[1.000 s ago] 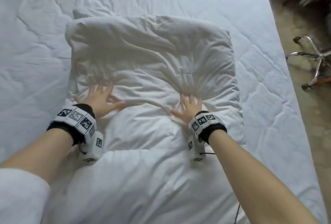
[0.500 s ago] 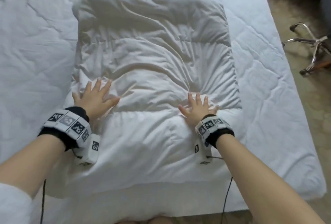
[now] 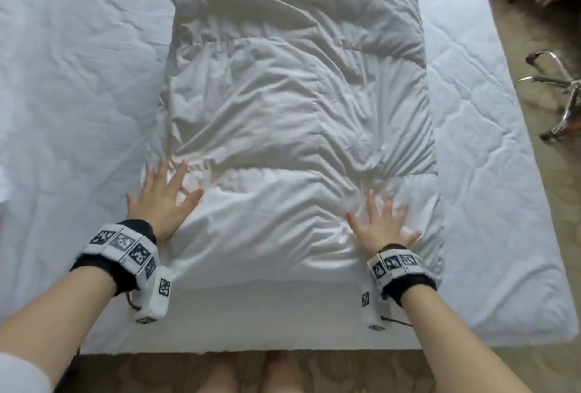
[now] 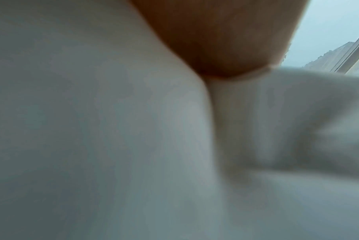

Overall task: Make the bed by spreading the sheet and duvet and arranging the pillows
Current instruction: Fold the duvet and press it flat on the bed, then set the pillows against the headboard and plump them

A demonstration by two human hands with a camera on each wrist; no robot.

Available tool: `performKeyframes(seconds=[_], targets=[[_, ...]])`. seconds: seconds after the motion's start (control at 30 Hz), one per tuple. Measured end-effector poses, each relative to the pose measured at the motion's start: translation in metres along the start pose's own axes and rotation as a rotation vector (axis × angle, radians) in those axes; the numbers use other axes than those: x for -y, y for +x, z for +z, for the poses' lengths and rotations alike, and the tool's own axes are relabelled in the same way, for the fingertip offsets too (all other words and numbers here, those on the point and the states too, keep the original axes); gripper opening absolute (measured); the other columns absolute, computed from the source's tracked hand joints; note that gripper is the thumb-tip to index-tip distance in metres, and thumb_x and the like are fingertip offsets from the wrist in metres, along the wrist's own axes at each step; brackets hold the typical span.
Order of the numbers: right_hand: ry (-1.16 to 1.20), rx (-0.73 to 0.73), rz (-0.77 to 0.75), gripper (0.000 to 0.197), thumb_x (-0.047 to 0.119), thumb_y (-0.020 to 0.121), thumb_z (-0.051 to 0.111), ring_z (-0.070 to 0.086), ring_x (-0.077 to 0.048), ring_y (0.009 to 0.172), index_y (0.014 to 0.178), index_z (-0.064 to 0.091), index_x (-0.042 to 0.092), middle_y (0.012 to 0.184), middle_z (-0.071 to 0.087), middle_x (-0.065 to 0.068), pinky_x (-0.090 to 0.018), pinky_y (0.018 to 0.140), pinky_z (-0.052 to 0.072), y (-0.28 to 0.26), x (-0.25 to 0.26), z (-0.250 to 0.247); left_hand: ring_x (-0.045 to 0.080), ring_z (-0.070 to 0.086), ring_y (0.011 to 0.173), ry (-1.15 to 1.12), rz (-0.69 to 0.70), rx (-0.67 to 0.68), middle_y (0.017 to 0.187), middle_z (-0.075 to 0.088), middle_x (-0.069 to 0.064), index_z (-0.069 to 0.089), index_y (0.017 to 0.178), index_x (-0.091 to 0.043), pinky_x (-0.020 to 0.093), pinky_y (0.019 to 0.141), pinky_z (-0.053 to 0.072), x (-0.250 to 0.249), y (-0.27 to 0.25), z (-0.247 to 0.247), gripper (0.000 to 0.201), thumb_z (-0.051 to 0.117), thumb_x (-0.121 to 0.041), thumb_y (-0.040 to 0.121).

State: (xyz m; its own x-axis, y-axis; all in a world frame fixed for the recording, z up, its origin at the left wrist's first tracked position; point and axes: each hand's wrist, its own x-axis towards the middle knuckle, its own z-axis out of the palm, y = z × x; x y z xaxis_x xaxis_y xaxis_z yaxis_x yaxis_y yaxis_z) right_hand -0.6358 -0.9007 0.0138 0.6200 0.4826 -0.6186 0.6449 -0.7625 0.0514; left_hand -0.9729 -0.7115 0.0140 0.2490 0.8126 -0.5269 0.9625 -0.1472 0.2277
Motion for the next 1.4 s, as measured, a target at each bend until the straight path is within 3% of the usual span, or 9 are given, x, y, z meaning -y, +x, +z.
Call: performKeyframes(seconds=[0.13, 0.23, 0.33, 0.6, 0.77, 1.0, 1.1, 1.2, 1.4], targets=[[0.048, 0.068, 0.154, 0.077, 0.075, 0.083, 0.019, -0.023, -0.029, 0.143, 0.143, -0.019, 0.044, 0.154, -0.030, 0.004, -0.071, 0.108, 0.001, -0.012, -0.037, 0.033, 0.031, 0.006, 0.146, -0.148, -0.108, 0.036, 0.158, -0.015, 0.001, -0.008, 0.147, -0.039, 0.053, 0.116, 0.015, 0.035, -0.015, 0.025, 0.082, 0.039, -0.065, 0.085], [0.005, 0.115, 0.074, 0.080, 0.064, 0.091, 0.024, -0.017, -0.031, 0.145, 0.148, -0.018, 0.028, 0.156, -0.023, -0.009, -0.052, 0.117, -0.005, 0.001, -0.031, 0.043, 0.040, 0.029, 0.137, -0.214, -0.165, 0.032, 0.158, 0.006, 0.015, 0.016, 0.148, -0.032, 0.049, 0.113, 0.026, 0.040, -0.020, 0.033, 0.067, 0.042, -0.054, 0.090], [0.000, 0.115, 0.086, 0.076, 0.057, 0.094, 0.029, -0.005, -0.038, 0.144, 0.150, -0.010, 0.023, 0.157, -0.012, -0.014, -0.045, 0.119, 0.000, 0.007, -0.018, 0.027, 0.041, 0.051, 0.115, -0.145, -0.131, -0.159, 0.137, 0.043, 0.017, 0.053, 0.122, -0.014, 0.048, 0.094, 0.043, 0.026, -0.029, 0.018, 0.036, 0.043, -0.035, 0.095], [0.045, 0.116, 0.017, 0.079, 0.062, 0.091, 0.031, 0.002, -0.040, 0.144, 0.149, -0.011, 0.029, 0.159, -0.006, -0.009, -0.053, 0.117, 0.010, -0.004, -0.006, 0.013, 0.050, 0.056, 0.085, -0.239, -0.171, -0.513, 0.090, 0.058, 0.037, 0.054, 0.096, -0.007, 0.047, 0.073, 0.045, 0.025, -0.049, -0.084, 0.032, 0.038, -0.035, 0.097], [-0.056, 0.157, -0.009, 0.082, 0.062, 0.090, 0.031, 0.004, -0.037, 0.145, 0.149, -0.014, 0.028, 0.158, -0.005, -0.013, -0.049, 0.118, 0.010, 0.005, -0.006, 0.018, 0.040, 0.057, 0.108, -0.118, -0.330, -0.080, 0.120, 0.060, 0.025, 0.056, 0.119, -0.016, 0.039, 0.088, 0.043, 0.057, -0.034, -0.012, 0.037, 0.031, -0.035, 0.100], [-0.097, 0.247, -0.057, 0.080, 0.058, 0.092, 0.034, 0.012, -0.038, 0.144, 0.150, -0.011, 0.026, 0.158, -0.004, -0.013, -0.041, 0.117, 0.015, 0.021, -0.015, 0.000, 0.040, 0.054, 0.115, -0.171, -0.317, 0.005, 0.127, 0.056, 0.025, 0.058, 0.118, -0.011, 0.038, 0.092, 0.041, 0.039, -0.003, -0.003, 0.037, 0.037, -0.034, 0.098], [-0.120, 0.208, -0.019, 0.080, 0.054, 0.090, 0.043, 0.035, -0.035, 0.136, 0.150, 0.007, 0.015, 0.151, 0.025, -0.021, -0.039, 0.111, 0.032, 0.020, 0.003, -0.010, 0.037, 0.056, 0.109, -0.234, -0.339, -0.046, 0.118, 0.062, 0.020, 0.060, 0.110, -0.014, 0.036, 0.088, 0.042, 0.043, -0.016, -0.011, 0.034, 0.041, -0.038, 0.096], [-0.212, 0.216, -0.013, 0.059, 0.048, 0.084, 0.057, 0.059, -0.028, 0.113, 0.128, 0.052, 0.009, 0.124, 0.061, -0.013, -0.030, 0.092, 0.047, 0.021, 0.029, -0.032, 0.033, 0.061, 0.099, -0.410, -0.388, -0.087, 0.101, 0.066, 0.012, 0.060, 0.101, -0.013, 0.035, 0.090, 0.045, 0.069, -0.030, -0.025, 0.044, 0.039, -0.050, 0.094], [-0.299, 0.091, -0.069, 0.026, 0.018, 0.088, 0.051, 0.061, -0.026, 0.091, 0.108, 0.065, 0.007, 0.112, 0.066, -0.011, -0.029, 0.079, 0.048, -0.007, 0.118, -0.081, 0.030, 0.066, 0.083, -0.606, -0.416, -0.208, 0.071, 0.066, 0.008, 0.058, 0.079, -0.013, 0.038, 0.087, 0.050, 0.130, -0.019, -0.057, 0.047, 0.034, -0.049, 0.095]])
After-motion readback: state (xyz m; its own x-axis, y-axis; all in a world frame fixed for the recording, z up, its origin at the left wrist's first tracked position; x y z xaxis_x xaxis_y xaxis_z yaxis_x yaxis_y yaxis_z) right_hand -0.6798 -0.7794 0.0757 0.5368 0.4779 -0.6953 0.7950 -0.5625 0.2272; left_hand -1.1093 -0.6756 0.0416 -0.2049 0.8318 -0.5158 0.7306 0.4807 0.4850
